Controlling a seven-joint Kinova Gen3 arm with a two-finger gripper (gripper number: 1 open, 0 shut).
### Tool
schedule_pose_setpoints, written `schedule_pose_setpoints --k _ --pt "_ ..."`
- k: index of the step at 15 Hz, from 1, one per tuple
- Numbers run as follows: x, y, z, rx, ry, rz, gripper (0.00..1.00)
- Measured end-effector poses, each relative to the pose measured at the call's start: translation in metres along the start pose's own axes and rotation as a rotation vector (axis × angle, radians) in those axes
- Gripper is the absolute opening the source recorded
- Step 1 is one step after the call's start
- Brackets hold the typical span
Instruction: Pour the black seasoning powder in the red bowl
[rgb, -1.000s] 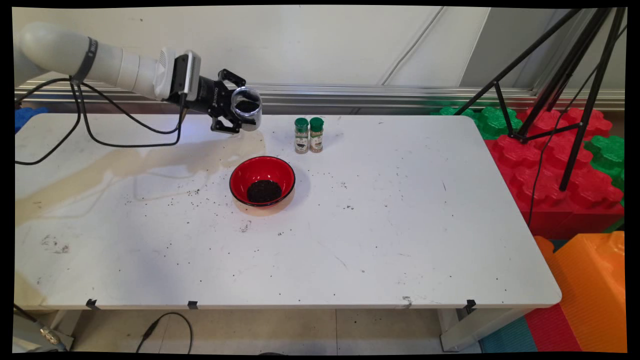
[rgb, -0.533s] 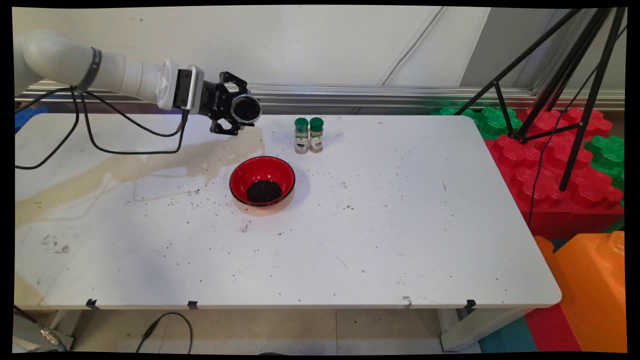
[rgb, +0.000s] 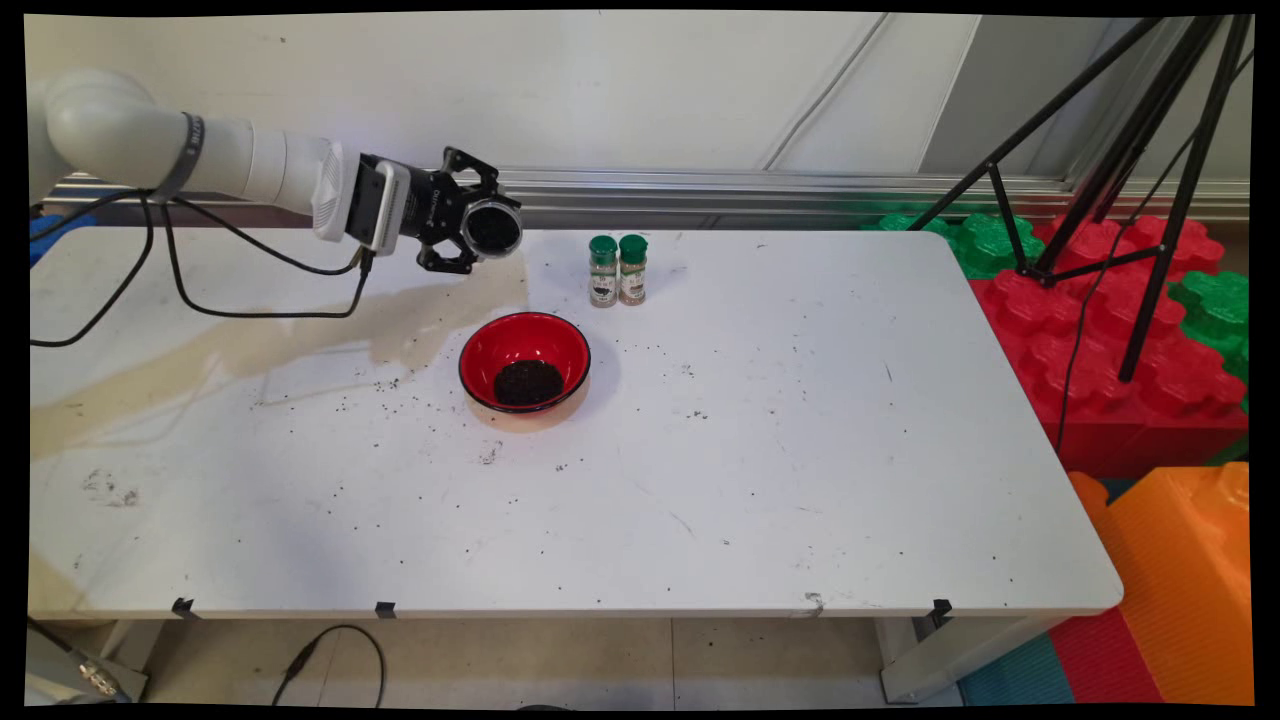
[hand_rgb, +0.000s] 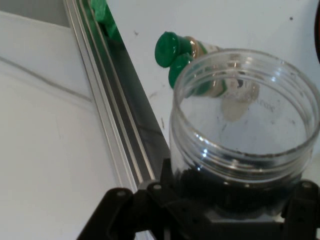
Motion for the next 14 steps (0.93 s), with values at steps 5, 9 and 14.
schedule_pose_setpoints --k 5,9,14 --pt "0.007 0.004 -0.001 0.012 -0.005 0.137 0.0" --pt "0.013 0.007 -0.001 0.021 -0.007 0.27 0.0" --pt "0.019 0.009 -0.001 0.033 -0.011 0.394 0.0"
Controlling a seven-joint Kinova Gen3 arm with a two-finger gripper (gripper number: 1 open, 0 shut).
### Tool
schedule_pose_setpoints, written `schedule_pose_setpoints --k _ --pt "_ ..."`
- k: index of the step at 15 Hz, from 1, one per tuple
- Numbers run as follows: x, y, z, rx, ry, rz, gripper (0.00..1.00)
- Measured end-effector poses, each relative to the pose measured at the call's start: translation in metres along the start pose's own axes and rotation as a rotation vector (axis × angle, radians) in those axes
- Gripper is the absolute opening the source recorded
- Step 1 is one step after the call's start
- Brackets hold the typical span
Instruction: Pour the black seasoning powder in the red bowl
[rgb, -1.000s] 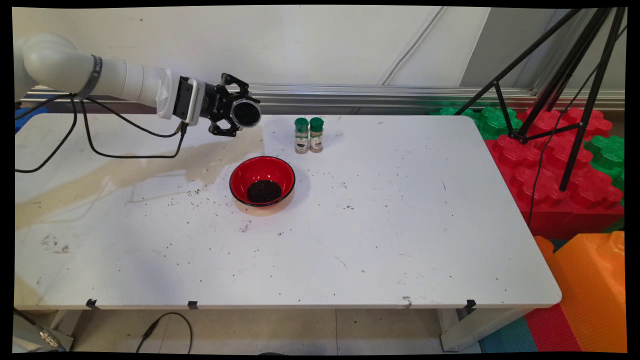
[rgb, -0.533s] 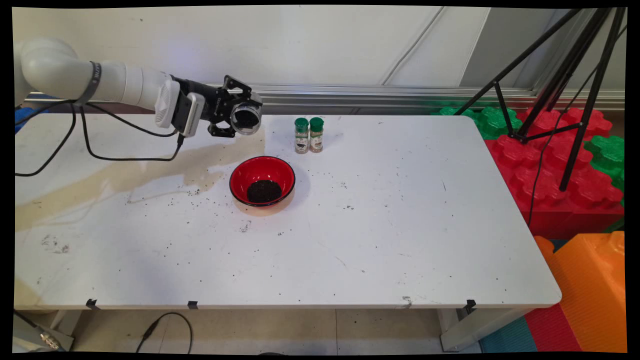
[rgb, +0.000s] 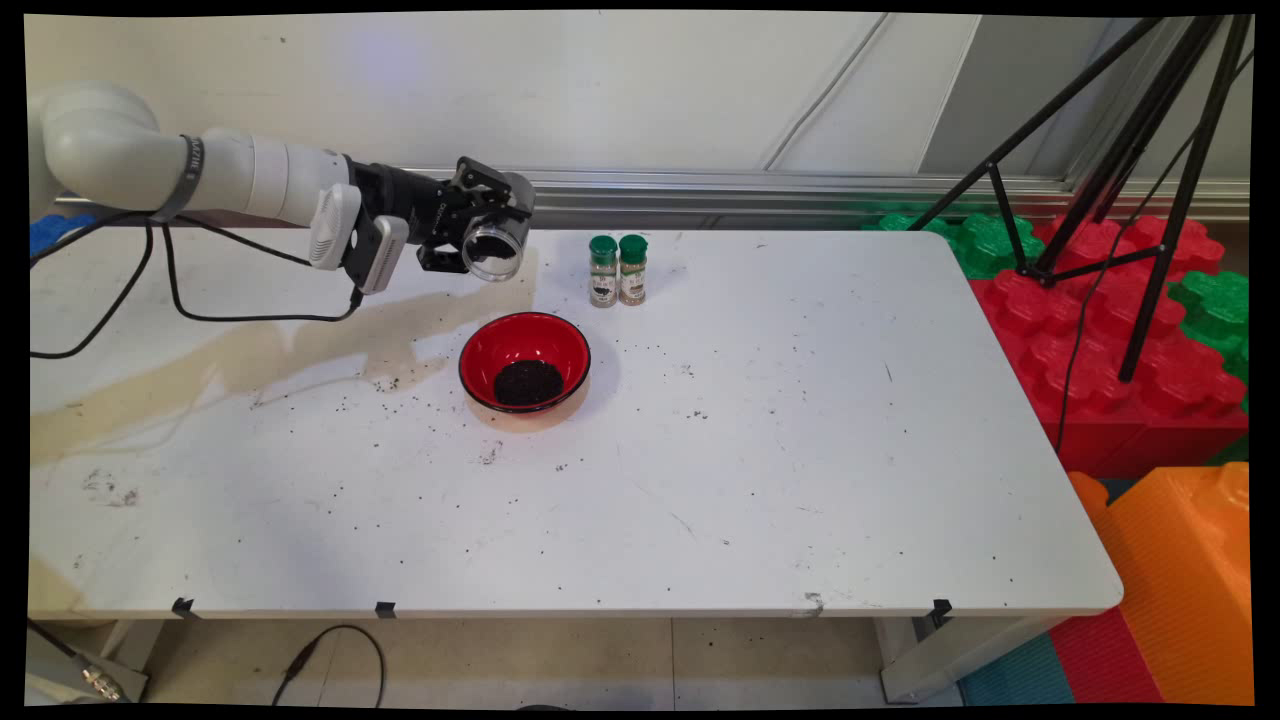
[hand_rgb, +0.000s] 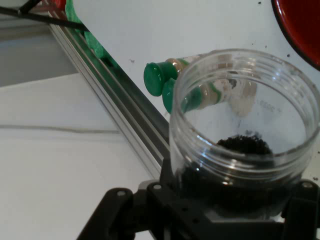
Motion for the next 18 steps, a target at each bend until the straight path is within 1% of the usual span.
schedule_pose_setpoints --k 9,13,18 --pt "0.013 -0.002 0.0 0.02 -0.008 0.153 0.0" --pt "0.02 -0.005 0.002 0.032 -0.011 0.206 0.0" --pt "0.026 -0.006 0.002 0.043 -0.013 0.253 0.0"
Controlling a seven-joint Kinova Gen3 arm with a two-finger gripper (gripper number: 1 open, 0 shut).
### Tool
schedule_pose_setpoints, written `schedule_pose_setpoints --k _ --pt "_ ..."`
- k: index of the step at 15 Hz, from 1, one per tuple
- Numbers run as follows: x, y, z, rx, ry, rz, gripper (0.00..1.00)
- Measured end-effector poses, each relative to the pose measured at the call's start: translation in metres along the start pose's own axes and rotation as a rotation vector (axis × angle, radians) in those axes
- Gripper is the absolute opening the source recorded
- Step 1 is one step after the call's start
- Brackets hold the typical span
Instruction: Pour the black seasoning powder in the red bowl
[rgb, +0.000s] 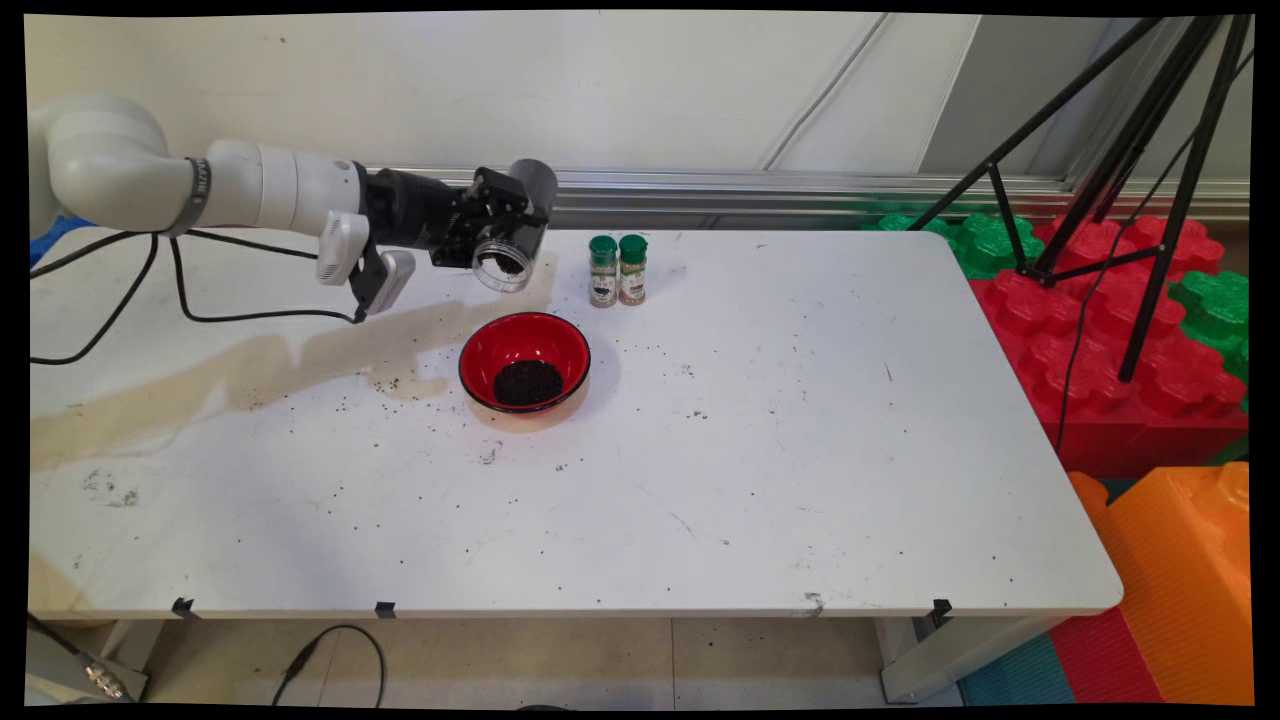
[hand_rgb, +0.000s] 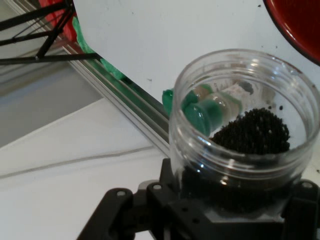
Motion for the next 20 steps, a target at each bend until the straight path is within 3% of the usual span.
schedule_pose_setpoints --k 20 --pt "0.012 -0.003 -0.002 0.033 -0.009 0.17 0.0"
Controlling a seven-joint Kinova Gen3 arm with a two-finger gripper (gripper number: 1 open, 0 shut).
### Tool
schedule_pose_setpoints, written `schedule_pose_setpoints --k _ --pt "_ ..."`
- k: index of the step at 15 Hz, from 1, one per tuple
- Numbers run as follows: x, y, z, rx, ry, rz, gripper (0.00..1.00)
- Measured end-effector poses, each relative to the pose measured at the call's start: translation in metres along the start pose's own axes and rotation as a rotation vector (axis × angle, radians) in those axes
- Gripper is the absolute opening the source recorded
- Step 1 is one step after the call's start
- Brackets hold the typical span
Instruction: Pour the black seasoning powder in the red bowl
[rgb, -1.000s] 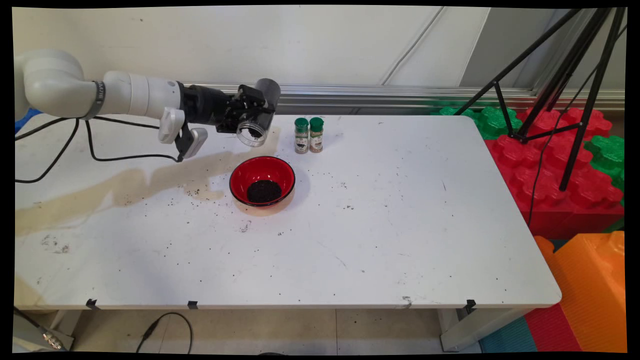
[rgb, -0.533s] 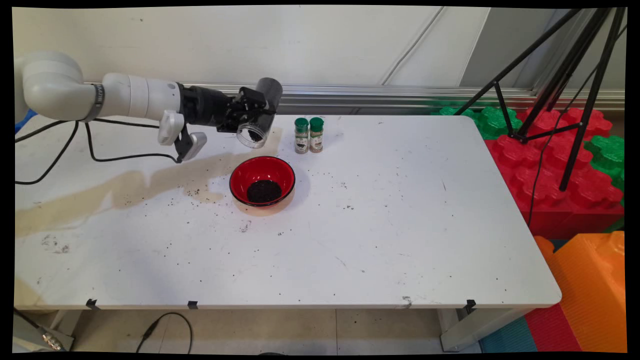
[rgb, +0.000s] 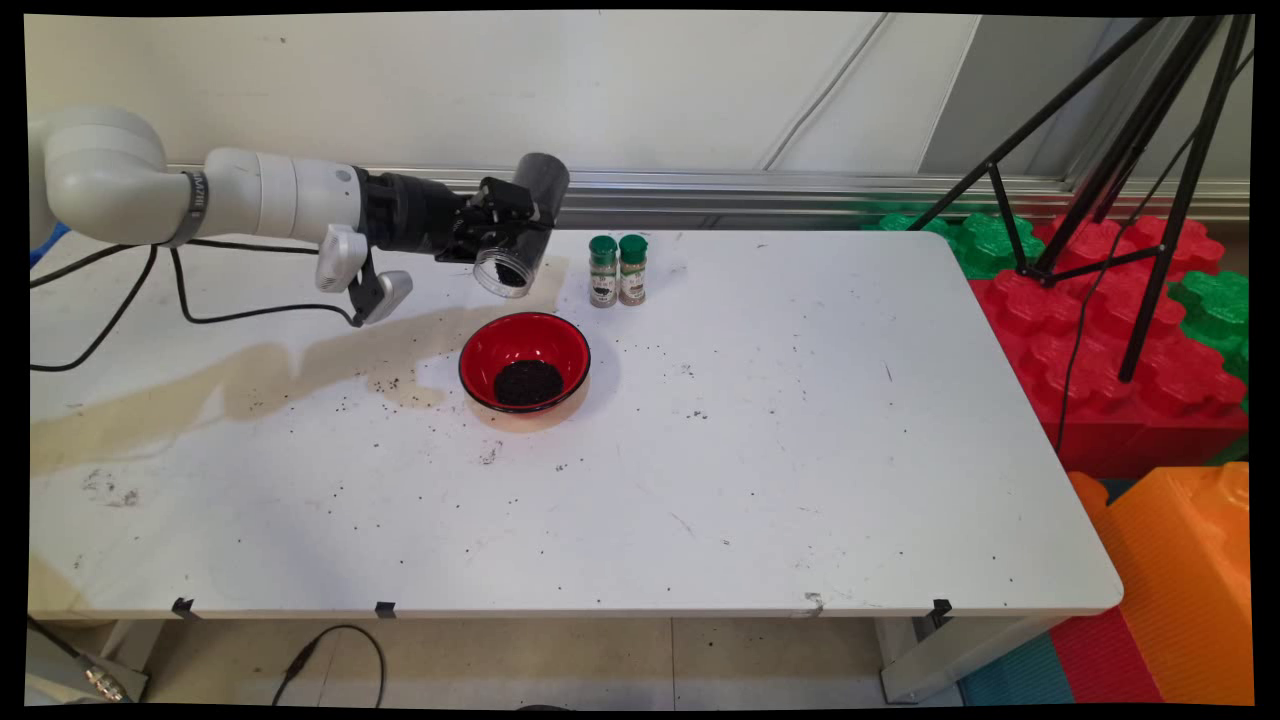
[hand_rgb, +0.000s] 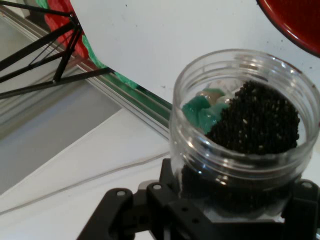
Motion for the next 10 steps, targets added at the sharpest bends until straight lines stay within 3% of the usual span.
schedule_pose_setpoints --k 10 --pt "0.002 -0.0007 -0.0014 0.017 -0.005 0.089 0.0"
